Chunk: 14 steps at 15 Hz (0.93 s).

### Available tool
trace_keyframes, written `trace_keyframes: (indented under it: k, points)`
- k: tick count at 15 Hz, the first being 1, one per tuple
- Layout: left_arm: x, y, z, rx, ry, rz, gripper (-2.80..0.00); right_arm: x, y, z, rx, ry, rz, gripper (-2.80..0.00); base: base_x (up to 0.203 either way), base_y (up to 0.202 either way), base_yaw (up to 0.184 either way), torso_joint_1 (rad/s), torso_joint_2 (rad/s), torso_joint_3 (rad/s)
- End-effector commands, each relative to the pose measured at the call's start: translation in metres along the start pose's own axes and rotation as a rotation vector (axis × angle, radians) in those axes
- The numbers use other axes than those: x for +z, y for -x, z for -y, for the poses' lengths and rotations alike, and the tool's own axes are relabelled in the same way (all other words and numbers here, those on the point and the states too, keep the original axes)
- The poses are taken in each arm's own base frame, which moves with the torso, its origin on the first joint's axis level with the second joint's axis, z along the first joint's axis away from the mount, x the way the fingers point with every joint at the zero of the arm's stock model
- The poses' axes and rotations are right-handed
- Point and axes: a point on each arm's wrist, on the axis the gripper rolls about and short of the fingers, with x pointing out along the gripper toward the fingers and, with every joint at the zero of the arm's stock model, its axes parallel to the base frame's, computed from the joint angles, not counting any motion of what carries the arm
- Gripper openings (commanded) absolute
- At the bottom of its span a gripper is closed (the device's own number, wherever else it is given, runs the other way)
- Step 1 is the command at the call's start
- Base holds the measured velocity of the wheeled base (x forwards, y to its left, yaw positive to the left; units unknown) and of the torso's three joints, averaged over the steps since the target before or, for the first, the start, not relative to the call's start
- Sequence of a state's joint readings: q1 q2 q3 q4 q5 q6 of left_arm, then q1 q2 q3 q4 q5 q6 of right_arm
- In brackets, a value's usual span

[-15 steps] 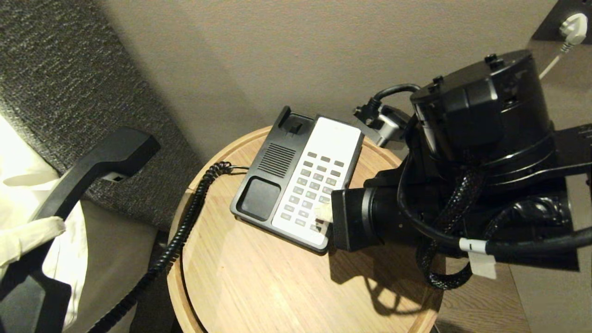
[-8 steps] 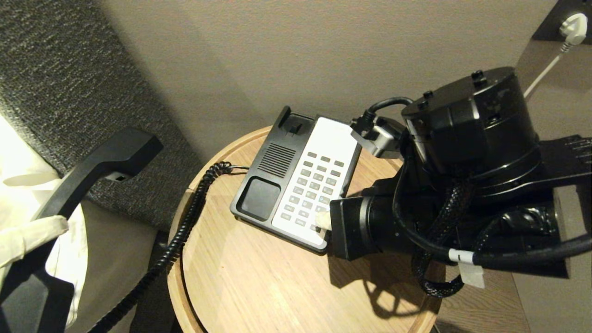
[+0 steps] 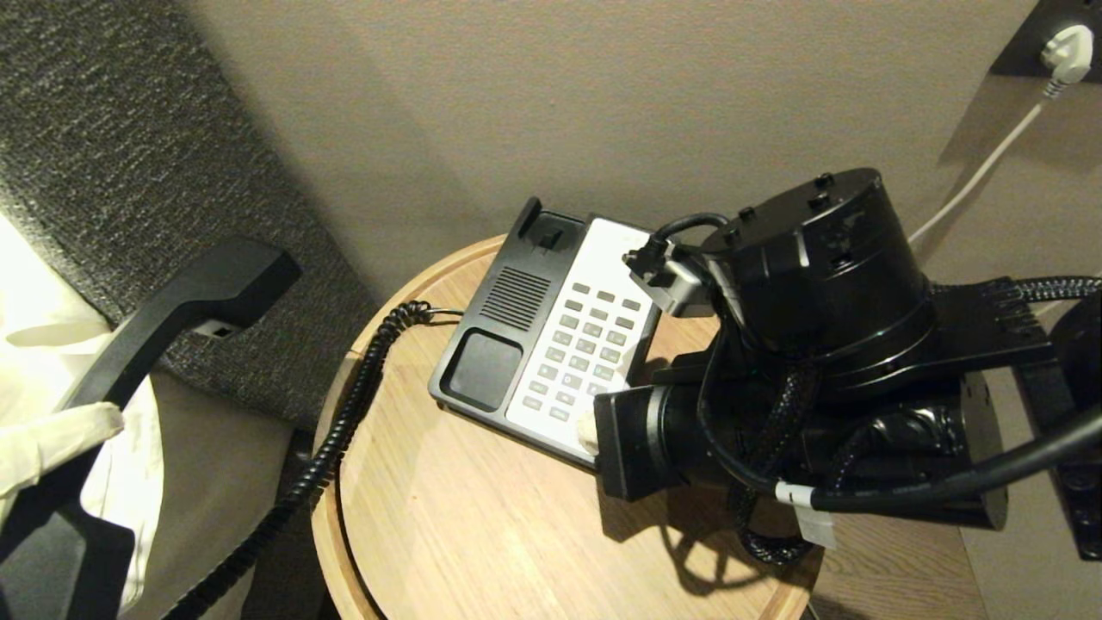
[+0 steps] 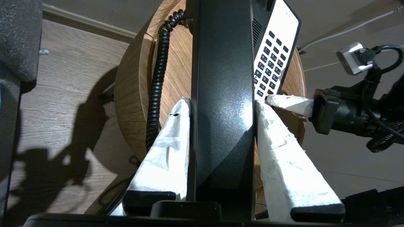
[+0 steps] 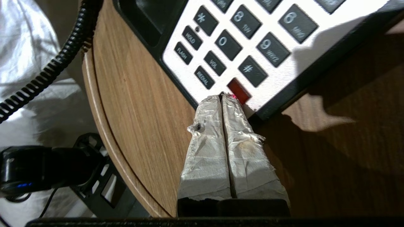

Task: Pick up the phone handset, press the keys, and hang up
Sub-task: Dial the number

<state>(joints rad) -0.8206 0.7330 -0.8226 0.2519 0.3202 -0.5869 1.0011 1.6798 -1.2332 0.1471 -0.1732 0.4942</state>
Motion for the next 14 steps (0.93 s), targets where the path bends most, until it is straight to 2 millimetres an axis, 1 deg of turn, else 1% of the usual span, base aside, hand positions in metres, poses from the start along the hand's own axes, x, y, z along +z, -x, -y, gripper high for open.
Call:
trace_keyframes:
  k: [1, 5, 11, 14]
  points:
    - [0.0, 0.0, 0.0, 0.001, 0.004, 0.002, -2.8, -0.003, -0.004, 0.001, -0.01, 0.0, -0.014, -2.8, 0.0, 0.0, 0.0, 0.0, 0.0, 0.0]
    - [-0.001, 0.002, -0.001, -0.001, 0.005, 0.005, -2.8, -0.006, -0.006, 0.002, -0.016, 0.005, -0.024, -2.8, 0.0, 0.0, 0.0, 0.0, 0.0, 0.0]
    - [-0.002, 0.001, -0.002, 0.002, 0.005, 0.0, -2.8, 0.005, 0.011, 0.0, 0.016, -0.006, 0.027, -2.8, 0.0, 0.0, 0.0, 0.0, 0.0, 0.0]
    - [-0.002, 0.001, -0.002, 0.003, 0.005, 0.0, -2.8, 0.004, 0.016, 0.001, 0.018, -0.007, 0.033, -2.8, 0.0, 0.0, 0.0, 0.0, 0.0, 0.0]
